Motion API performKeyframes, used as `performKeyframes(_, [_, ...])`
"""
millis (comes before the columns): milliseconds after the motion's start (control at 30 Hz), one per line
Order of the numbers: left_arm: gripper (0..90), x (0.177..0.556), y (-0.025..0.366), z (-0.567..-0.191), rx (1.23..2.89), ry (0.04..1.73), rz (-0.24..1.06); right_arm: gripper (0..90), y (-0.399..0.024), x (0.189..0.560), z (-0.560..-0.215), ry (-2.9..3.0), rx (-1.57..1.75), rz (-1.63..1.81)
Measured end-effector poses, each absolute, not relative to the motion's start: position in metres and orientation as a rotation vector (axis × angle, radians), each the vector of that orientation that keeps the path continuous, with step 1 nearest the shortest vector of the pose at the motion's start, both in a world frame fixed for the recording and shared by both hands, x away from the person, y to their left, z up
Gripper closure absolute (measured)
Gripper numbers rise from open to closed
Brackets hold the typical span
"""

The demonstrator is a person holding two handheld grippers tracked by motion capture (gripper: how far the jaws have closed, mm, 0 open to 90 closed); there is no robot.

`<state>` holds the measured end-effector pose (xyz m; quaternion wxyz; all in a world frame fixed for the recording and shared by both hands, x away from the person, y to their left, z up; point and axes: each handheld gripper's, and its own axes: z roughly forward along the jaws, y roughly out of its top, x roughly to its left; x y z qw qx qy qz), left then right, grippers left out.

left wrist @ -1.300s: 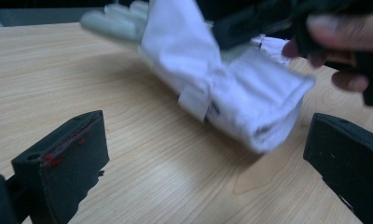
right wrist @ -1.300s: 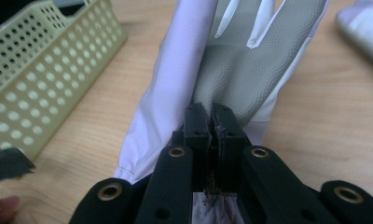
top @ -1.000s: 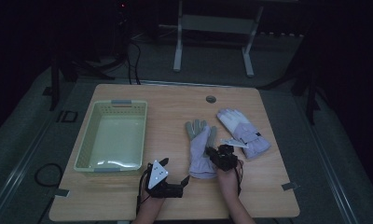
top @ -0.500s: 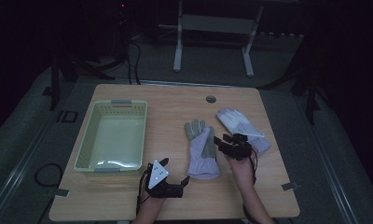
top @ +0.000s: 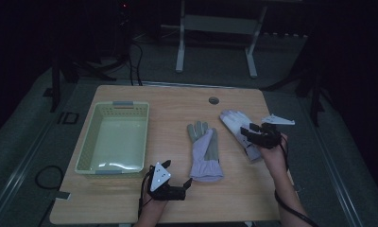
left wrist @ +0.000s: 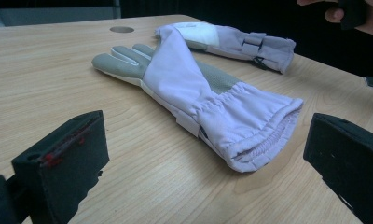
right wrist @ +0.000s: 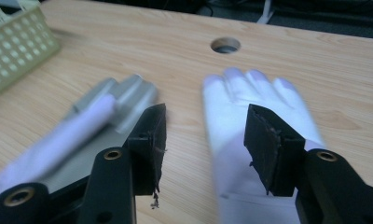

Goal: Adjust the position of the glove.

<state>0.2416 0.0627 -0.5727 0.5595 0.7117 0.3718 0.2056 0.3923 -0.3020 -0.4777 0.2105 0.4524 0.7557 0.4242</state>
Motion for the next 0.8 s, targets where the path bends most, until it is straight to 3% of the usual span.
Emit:
performKeyframes(300, [0.0,0.242,0.063,-0.573,1.679,0.880,0.484,50.7,-0.339,0.417,-0.487,2.185,1.242,1.110])
performKeyframes(667, [0.0,0.242,0.062,-0.573,1.679,0.881,0.487,54.0,-0.341,0.449,-0.521,2.264,1.255,1.076])
performKeyframes(800, [0.0,0.242,0.062,-0.573,1.680,0.878,0.489,51.3,-0.337,0.456,-0.538,2.333,1.238,0.992])
